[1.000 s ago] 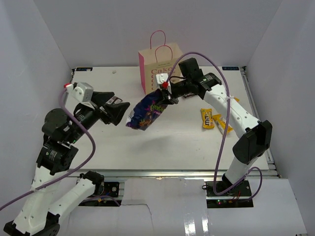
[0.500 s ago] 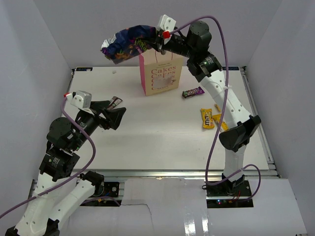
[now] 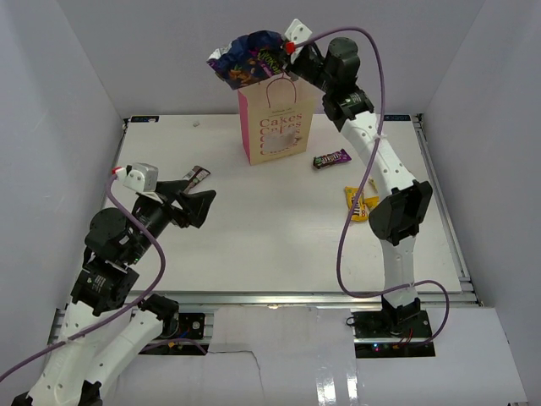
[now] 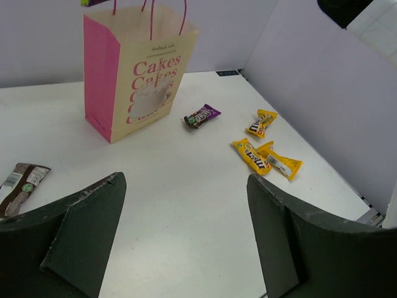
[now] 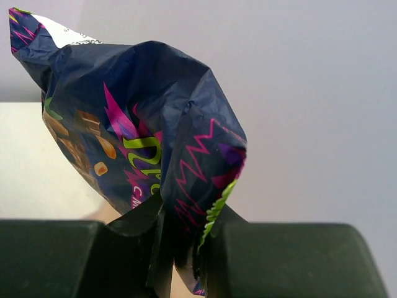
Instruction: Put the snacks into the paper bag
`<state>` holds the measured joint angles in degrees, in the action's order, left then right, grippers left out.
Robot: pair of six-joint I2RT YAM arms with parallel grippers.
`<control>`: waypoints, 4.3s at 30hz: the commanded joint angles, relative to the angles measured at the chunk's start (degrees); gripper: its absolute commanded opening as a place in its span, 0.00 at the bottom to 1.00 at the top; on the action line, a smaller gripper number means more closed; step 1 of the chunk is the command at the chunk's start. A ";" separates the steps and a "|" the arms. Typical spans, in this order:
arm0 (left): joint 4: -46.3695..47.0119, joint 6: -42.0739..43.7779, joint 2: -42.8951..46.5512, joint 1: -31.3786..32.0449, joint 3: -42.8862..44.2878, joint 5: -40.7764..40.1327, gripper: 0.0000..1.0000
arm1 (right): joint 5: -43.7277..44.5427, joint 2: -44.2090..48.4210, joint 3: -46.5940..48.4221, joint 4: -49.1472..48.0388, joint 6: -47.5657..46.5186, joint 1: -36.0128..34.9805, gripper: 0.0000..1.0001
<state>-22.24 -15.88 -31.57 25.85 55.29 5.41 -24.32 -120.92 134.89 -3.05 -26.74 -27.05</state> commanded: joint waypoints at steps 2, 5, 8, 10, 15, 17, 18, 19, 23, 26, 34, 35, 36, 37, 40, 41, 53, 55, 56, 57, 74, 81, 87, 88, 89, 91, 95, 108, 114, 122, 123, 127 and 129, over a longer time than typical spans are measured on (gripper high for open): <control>0.26 -1.17 0.02 -0.09 -1.58 -0.05 0.89 | 1.47 4.82 4.42 -14.01 1.16 4.71 0.08; 0.88 -1.35 -0.33 -0.09 -2.38 0.48 0.89 | 0.32 5.52 3.80 -13.39 2.39 6.56 0.08; 1.32 -1.43 -0.68 -0.09 -2.73 1.00 0.89 | -0.99 6.40 2.58 -12.60 3.01 7.97 0.08; 1.41 -1.35 -0.86 -0.09 -2.82 1.53 0.89 | -2.13 7.28 1.44 -11.90 2.84 8.50 0.08; 1.59 -1.87 -0.42 -0.09 -3.78 1.89 0.89 | -3.37 8.77 -2.70 -10.93 1.96 10.35 0.08; 1.76 -1.87 -0.33 -0.09 -4.22 1.97 0.89 | -4.07 8.95 -3.05 -10.93 2.22 10.87 0.08; 1.67 -1.96 -0.24 -0.09 -4.22 2.06 0.89 | -4.33 9.21 -3.05 -10.84 2.31 10.96 0.08; 1.93 -2.05 -0.24 -0.09 -4.31 2.06 0.89 | -4.95 9.30 -3.14 -10.49 2.13 10.96 0.08; 2.02 -2.05 -0.24 -0.09 -4.66 2.32 0.89 | -6.18 9.39 -3.76 -8.91 0.56 10.96 0.08; 2.02 -2.14 0.19 -0.09 -5.01 2.24 0.89 | -6.62 9.65 -5.16 -7.24 -2.77 10.96 0.08; 2.11 -2.31 0.63 -0.09 -6.15 2.32 0.89 | -4.16 8.51 -5.25 -4.42 -9.11 10.96 0.08; 2.20 -2.31 0.55 -0.09 -6.24 2.41 0.90 | -3.90 8.16 -5.08 -4.33 -9.73 10.96 0.08; 2.29 -2.31 0.46 -0.09 -6.33 2.41 0.89 | -3.55 8.16 -4.99 -4.07 -10.17 10.96 0.08; 2.29 -2.31 0.46 -0.09 -6.51 2.50 0.90 | -3.55 8.07 -5.16 -3.90 -10.61 10.96 0.08; 2.64 -2.23 0.28 -0.09 -6.68 2.41 0.90 | -3.37 7.81 -5.34 -3.63 -12.45 10.70 0.08; 2.64 -2.23 0.28 -0.09 -6.77 2.50 0.90 | -3.28 7.55 -5.34 -3.54 -12.89 10.61 0.08; 3.17 -2.05 -0.33 -0.09 -6.95 2.68 0.90 | -0.82 5.52 -4.64 -3.63 -16.50 9.29 0.11; 3.08 -1.96 -0.42 -0.09 -7.04 2.50 0.90 | -0.38 5.26 -4.64 -3.63 -16.85 9.12 0.12; 3.08 -1.96 -0.42 -0.09 -7.04 2.50 0.90 | 0.05 5.09 -4.55 -3.63 -17.20 9.12 0.12; 3.08 -1.88 -0.42 -0.09 -7.04 2.41 0.90 | 0.32 5.08 -4.64 -3.63 -17.38 8.94 0.14; 3.34 -1.44 -1.56 -0.09 -7.04 2.50 0.90 | 1.38 4.82 -5.78 -3.45 -18.87 7.98 0.40; 3.96 -2.31 -2.18 -0.09 -7.47 2.41 0.90 | -1.43 5.96 -6.83 -2.49 -16.94 6.83 0.43; 4.66 -6.53 -6.47 -0.09 -8.01 -4.32 0.98 | -1.61 8.24 -2.54 5.81 -5.74 7.09 0.54; 4.23 -6.88 -7.88 -0.09 -7.39 -6.88 0.98 | -1.70 8.68 -2.35 8.12 -2.47 7.53 0.57; 2.66 -8.02 -11.46 -0.09 -6.69 -8.73 0.98 | -1.87 9.64 -3.05 10.41 0.61 8.75 0.63; 0.28 -8.82 -16.13 -0.53 -3.19 -14.80 0.98 | -4.93 14.47 -10.99 15.08 7.21 10.43 0.69; -4.29 -7.07 -30.62 -8.33 3.41 -10.71 0.98 | -14.07 24.49 -29.74 20.35 11.19 16.39 0.94; -7.82 23.60 -74.76 -17.58 27.67 -12.78 0.88 | -28.16 41.47 -66.33 43.92 -18.69 26.17 1.00; -6.94 26.25 -84.52 -18.02 34.26 -18.15 0.83 | -29.47 42.18 -69.41 44.79 -19.31 26.34 1.00; -7.99 24.58 -89.54 -19.95 34.37 -12.80 0.56 | -30.35 41.73 -70.38 44.97 -18.52 26.34 0.93; -7.99 23.45 -89.28 -20.91 33.93 -10.62 0.49 | -30.44 41.73 -70.47 44.97 -18.35 26.34 0.93; -7.29 20.98 -86.65 -22.77 31.03 -5.50 0.25 | -30.62 41.65 -70.56 45.06 -18.08 26.43 0.92; -5.98 20.28 -82.98 -22.77 30.06 1.06 0.17 | -30.53 41.56 -70.38 45.15 -18.08 26.35 0.91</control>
<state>-27.94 6.68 -119.33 3.84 87.96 -3.40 -52.95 -79.85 64.53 41.12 -44.56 -0.82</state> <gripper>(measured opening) 0.214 0.916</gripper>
